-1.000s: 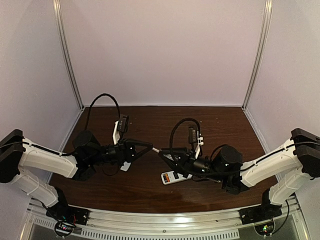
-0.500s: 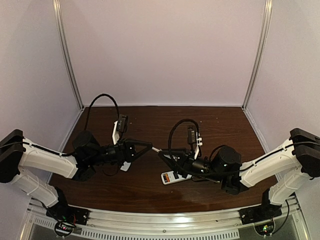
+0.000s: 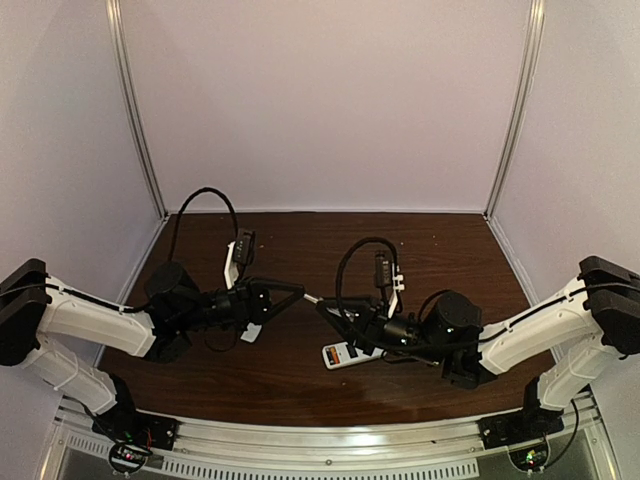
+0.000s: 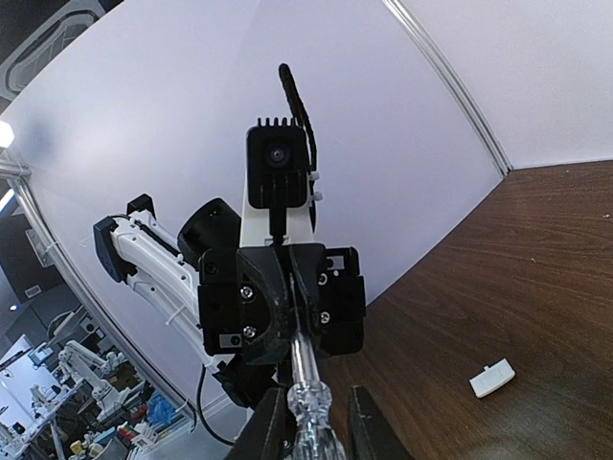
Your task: Unload the batteries from the remote control
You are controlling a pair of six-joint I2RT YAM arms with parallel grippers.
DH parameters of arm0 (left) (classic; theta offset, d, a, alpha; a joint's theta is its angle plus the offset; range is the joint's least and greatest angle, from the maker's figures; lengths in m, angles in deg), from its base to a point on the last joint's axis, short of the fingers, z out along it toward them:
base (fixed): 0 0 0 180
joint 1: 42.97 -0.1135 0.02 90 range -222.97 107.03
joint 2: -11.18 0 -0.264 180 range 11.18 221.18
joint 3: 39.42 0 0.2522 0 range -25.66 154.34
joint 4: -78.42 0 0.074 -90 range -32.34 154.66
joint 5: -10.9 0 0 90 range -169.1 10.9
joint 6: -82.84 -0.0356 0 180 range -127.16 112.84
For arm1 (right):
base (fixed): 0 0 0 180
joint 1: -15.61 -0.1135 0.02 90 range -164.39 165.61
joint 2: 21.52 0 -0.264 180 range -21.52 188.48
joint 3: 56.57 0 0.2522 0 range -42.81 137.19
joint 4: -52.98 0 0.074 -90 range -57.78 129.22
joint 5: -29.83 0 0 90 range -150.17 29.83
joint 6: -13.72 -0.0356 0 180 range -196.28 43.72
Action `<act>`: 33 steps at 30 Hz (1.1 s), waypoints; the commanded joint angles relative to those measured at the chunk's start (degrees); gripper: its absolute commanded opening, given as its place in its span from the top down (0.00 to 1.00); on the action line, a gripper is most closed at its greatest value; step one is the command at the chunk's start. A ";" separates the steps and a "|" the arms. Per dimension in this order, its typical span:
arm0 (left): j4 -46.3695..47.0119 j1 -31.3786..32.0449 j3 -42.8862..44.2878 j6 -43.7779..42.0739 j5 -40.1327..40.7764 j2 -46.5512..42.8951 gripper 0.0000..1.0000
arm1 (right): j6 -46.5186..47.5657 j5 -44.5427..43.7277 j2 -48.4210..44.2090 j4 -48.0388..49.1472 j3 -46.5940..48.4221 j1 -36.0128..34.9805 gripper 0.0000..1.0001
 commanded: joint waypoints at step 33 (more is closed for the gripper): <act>4.13 -0.37 -1.81 -1.28 2.49 0.53 1.00 | 0.07 -2.02 0.05 -2.19 1.89 -0.51 1.00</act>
